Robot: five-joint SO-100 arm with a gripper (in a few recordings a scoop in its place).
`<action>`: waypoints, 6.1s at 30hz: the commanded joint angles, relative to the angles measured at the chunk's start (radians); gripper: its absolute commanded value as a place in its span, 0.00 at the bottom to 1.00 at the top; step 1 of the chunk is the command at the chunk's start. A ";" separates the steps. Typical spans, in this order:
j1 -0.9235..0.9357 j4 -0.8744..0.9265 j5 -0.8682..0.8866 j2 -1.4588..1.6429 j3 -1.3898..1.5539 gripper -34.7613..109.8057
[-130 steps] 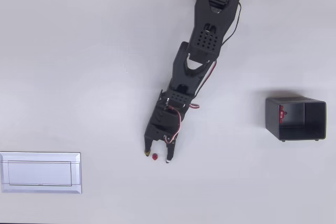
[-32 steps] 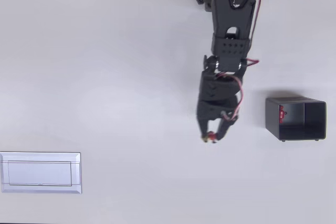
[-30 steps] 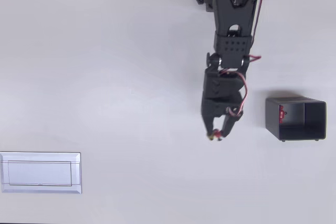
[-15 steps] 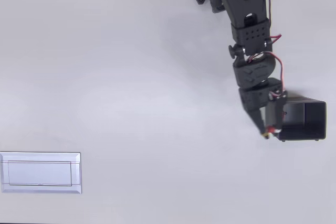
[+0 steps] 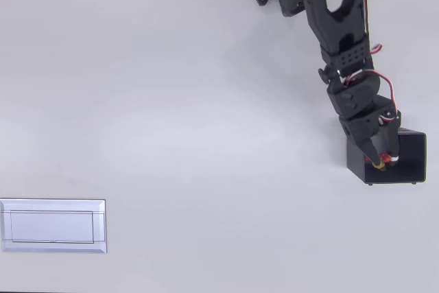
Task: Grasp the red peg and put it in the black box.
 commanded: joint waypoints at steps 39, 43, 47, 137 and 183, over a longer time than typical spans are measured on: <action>0.023 -0.092 -0.057 -0.075 0.038 0.41; 0.055 -0.086 -0.080 -0.158 0.011 0.39; 0.086 -0.086 -0.098 -0.264 -0.044 0.32; 0.503 1.990 0.002 -1.641 -0.683 0.24; 0.503 1.990 0.002 -1.641 -0.683 0.24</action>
